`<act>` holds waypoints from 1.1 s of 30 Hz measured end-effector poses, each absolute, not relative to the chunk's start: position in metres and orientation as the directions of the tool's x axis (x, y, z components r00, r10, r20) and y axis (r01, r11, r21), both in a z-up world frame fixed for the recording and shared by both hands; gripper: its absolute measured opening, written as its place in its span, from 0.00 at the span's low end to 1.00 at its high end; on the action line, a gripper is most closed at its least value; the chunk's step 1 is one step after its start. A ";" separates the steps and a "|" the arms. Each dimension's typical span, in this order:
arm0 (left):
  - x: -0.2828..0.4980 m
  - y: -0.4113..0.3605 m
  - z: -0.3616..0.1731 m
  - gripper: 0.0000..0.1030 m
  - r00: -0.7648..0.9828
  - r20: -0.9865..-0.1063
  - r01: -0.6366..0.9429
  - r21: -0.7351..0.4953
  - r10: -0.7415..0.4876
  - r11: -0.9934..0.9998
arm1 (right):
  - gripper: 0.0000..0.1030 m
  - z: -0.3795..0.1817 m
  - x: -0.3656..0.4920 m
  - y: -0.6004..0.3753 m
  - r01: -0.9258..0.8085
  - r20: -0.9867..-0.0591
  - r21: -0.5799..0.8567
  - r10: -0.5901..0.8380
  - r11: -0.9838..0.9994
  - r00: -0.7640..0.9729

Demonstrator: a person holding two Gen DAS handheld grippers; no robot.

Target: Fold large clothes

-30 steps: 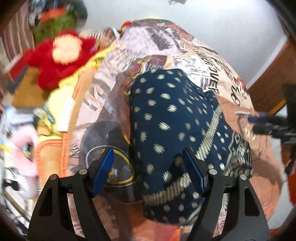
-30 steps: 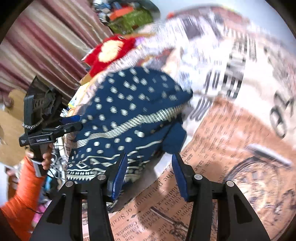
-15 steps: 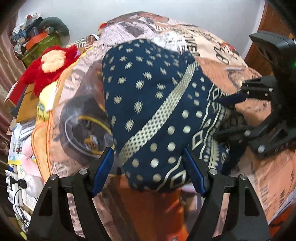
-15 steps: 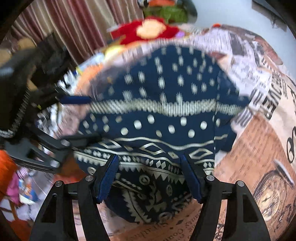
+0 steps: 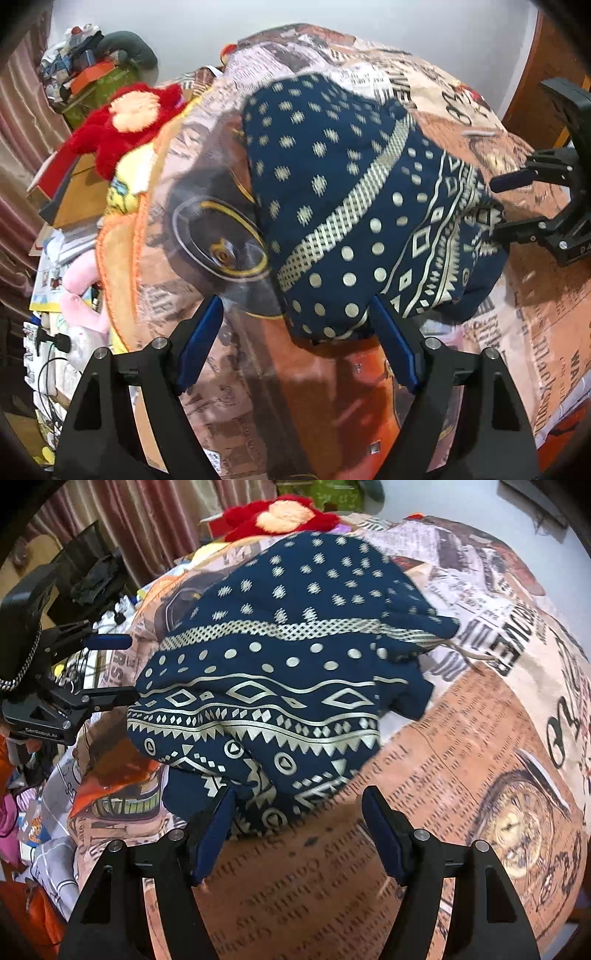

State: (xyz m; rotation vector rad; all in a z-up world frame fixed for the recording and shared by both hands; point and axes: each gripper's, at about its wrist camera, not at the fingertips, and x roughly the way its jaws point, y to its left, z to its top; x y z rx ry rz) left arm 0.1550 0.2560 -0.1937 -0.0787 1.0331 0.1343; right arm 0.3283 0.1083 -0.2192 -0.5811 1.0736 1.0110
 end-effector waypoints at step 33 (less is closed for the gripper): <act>0.139 0.225 -0.052 0.79 0.799 -0.543 -0.315 -0.012 0.258 0.949 | 0.73 -0.068 0.289 0.053 -0.734 -0.569 0.053 0.624 0.677 0.535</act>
